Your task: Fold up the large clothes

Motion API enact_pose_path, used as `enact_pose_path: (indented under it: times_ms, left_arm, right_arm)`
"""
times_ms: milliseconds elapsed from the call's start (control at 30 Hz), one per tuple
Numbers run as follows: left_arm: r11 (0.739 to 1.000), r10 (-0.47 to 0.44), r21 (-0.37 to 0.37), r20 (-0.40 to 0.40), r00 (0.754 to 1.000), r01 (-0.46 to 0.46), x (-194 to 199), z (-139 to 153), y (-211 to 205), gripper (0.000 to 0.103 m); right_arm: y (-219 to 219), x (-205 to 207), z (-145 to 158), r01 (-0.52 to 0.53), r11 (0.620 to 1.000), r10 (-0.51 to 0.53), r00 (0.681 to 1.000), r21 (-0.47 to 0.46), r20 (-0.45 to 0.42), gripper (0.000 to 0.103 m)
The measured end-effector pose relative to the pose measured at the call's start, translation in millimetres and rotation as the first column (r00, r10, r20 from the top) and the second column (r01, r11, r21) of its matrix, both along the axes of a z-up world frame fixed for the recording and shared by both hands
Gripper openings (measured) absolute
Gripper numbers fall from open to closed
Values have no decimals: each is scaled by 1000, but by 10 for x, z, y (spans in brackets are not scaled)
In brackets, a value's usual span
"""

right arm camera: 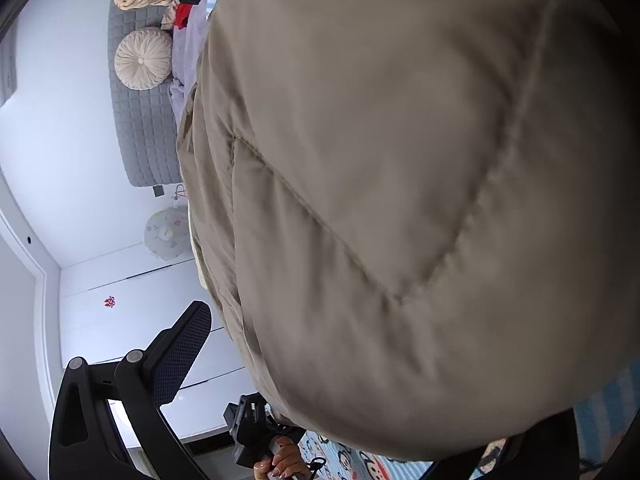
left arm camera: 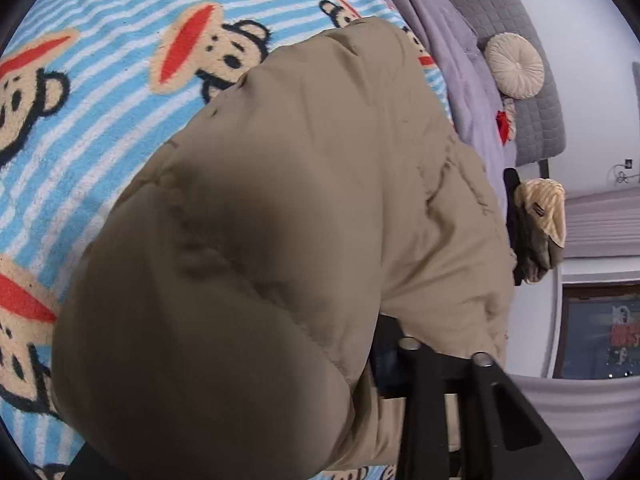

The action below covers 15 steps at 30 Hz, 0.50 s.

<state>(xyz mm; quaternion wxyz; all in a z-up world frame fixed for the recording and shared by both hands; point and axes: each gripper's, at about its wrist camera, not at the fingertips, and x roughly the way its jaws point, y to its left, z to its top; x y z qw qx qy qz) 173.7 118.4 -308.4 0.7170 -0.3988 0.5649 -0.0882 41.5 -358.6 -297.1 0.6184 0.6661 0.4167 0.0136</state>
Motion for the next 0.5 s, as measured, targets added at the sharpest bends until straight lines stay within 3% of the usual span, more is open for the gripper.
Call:
enact_pose_path:
  times_ms: [33, 67, 167, 333, 500]
  left_arm:
    - [1000, -20, 17, 24, 1000, 20, 5, 70, -17, 23]
    - [999, -43, 33, 45, 998, 42, 14, 146, -39, 21]
    - [995, -88, 53, 89, 992, 83, 4, 367, -79, 19]
    - [991, -128, 41, 133, 983, 124, -141, 694, -44, 19]
    - [976, -215, 71, 126, 968, 208, -454, 853, 80, 19]
  right_arm:
    - [-4, -7, 2, 3, 1000, -3, 1000, 14, -10, 81]
    - [-10, -17, -2, 2, 1000, -1, 1000, 18, -30, 52]
    - [-17, -49, 58, -5, 1000, 6, 1000, 24, -27, 31]
    - [36, -109, 364, -78, 997, 79, 997, -13, 17, 27]
    - [86, -342, 597, -147, 989, 147, 989, -26, 14, 27]
